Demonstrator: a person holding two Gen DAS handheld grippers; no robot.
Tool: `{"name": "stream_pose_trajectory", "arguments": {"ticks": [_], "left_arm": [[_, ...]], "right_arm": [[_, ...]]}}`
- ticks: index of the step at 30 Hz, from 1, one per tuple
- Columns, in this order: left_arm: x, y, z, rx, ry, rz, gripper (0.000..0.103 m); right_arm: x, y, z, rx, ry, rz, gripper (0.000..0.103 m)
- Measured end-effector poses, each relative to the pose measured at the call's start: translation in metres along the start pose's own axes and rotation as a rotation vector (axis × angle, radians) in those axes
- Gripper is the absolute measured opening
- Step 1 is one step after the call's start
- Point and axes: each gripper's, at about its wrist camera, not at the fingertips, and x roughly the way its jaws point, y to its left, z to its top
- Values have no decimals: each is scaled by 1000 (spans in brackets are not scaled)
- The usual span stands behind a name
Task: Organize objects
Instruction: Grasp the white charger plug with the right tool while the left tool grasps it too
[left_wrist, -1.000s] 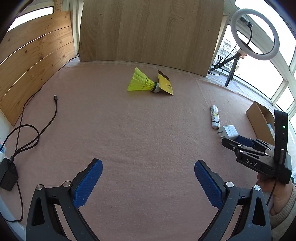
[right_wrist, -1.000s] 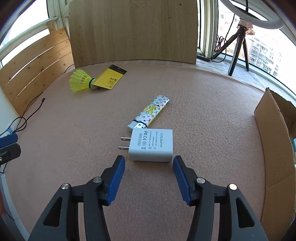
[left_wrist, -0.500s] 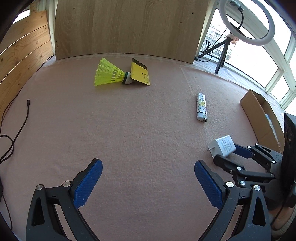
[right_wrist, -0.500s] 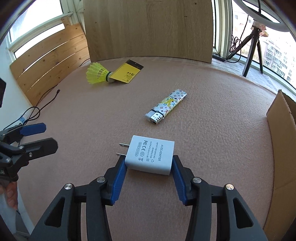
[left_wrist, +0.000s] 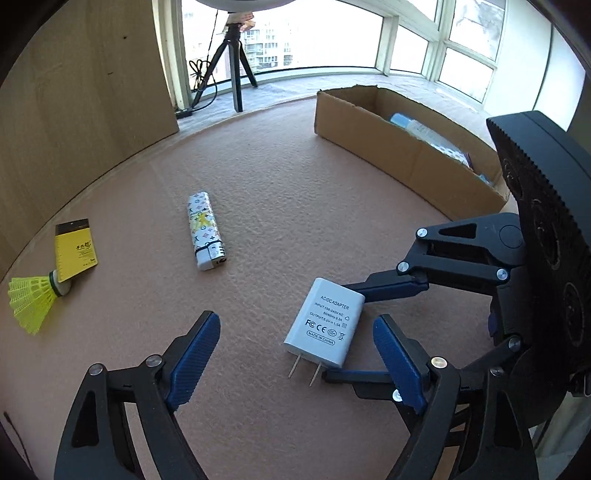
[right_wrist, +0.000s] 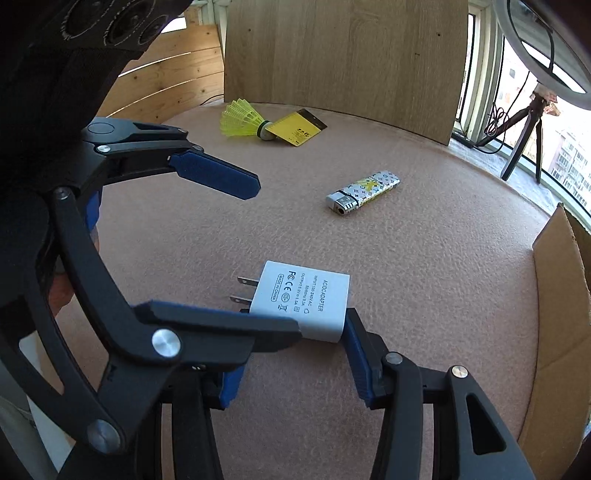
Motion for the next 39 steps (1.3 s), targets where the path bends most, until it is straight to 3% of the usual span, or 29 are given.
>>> {"name": "stream_pose_trajectory", "arguments": {"ticks": [6, 10, 14, 16, 19, 26, 31, 36, 39], "left_arm": [[17, 12, 1, 12, 21, -172, 72], [15, 33, 0, -30, 1, -158, 57], [17, 21, -3, 101, 21, -92, 56], [17, 21, -1, 111, 22, -89, 52], [17, 25, -1, 105, 8, -90, 38], [14, 28, -2, 60, 6, -173, 38], [16, 30, 1, 37, 21, -209, 38], [5, 38, 2, 5, 2, -276, 38], [-1, 34, 3, 5, -20, -275, 38]], "right_arm": [[0, 4, 1, 21, 5, -61, 45], [-4, 5, -3, 54, 19, -41, 45], [-6, 9, -5, 62, 15, -67, 45], [-3, 9, -3, 53, 15, -78, 46], [3, 6, 3, 37, 12, -75, 51], [16, 0, 15, 18, 8, -53, 65], [17, 10, 19, -31, -1, -51, 58], [3, 16, 19, -54, -56, -68, 58], [-4, 18, 21, -66, -79, -86, 58]]}}
